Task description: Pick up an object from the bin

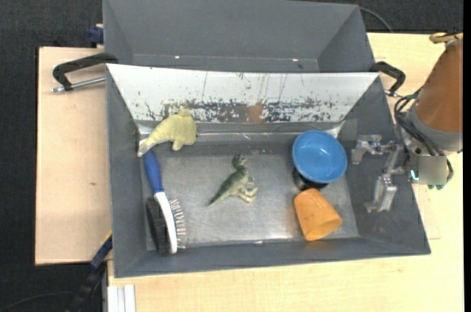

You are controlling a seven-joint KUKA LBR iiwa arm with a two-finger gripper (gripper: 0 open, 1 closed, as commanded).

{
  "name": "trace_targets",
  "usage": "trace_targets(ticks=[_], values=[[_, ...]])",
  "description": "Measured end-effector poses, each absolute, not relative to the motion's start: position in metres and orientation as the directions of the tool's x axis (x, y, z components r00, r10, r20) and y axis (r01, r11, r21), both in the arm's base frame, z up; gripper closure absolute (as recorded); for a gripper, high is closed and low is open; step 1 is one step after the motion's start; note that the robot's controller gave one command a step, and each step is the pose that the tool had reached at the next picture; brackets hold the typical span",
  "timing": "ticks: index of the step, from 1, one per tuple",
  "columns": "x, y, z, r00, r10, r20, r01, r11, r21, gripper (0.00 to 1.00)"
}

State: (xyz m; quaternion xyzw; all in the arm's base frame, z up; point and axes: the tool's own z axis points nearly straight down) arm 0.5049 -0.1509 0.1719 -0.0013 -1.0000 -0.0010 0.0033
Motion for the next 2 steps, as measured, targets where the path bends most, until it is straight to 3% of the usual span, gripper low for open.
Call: trace_targets(ticks=[1, 2], values=[[0.587, -0.073, 0.088, -0.998, -0.069, -0.007, -0.069, 0.998, 0.004, 0.00], [0.574, -0.093, 0.123, -0.965, -0.260, -0.009, -0.260, 0.966, -0.003, 0.00]])
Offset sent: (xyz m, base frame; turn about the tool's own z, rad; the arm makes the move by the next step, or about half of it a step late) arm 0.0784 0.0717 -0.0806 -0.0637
